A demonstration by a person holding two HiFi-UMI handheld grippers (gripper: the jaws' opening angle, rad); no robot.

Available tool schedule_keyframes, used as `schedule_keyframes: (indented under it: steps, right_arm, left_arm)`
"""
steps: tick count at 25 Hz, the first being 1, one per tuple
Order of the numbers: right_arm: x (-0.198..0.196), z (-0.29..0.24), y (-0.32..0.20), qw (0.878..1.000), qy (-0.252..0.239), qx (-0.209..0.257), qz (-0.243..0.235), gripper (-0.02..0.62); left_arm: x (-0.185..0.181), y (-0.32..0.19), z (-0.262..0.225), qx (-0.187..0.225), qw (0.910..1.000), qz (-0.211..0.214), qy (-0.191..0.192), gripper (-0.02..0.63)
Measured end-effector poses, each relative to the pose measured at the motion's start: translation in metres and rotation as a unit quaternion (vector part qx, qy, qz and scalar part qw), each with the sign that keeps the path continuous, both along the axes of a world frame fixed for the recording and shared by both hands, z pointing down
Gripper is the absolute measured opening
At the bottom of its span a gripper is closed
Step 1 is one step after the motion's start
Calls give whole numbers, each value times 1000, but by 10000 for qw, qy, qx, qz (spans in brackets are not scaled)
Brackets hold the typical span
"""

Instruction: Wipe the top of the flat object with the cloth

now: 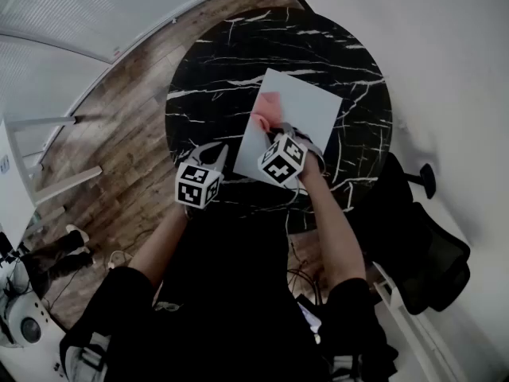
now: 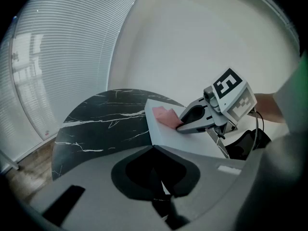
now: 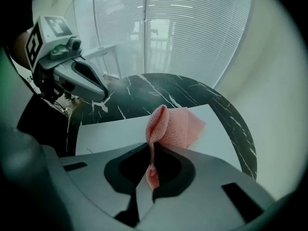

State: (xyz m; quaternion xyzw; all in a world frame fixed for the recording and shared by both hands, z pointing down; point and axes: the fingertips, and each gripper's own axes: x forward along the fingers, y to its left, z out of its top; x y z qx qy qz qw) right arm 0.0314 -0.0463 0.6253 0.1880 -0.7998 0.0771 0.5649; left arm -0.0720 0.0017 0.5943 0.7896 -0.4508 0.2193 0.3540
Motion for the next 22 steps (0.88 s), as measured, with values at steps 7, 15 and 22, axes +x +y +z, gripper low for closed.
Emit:
schedule_keyframes:
  steps: [7, 15, 22]
  right_arm:
    - [-4, -1, 10, 9999, -55, -97, 6, 12]
    - [-7, 1, 18, 9999, -53, -148, -1, 12]
    - [-11, 1, 29, 9998, -63, -185, -56, 12]
  left_arm:
    - [-3, 2, -1, 14, 10000, 0, -4, -2]
    - [-7, 6, 0, 17, 10000, 11, -14, -2]
    - [-10, 12, 1, 11, 10000, 32, -19, -2]
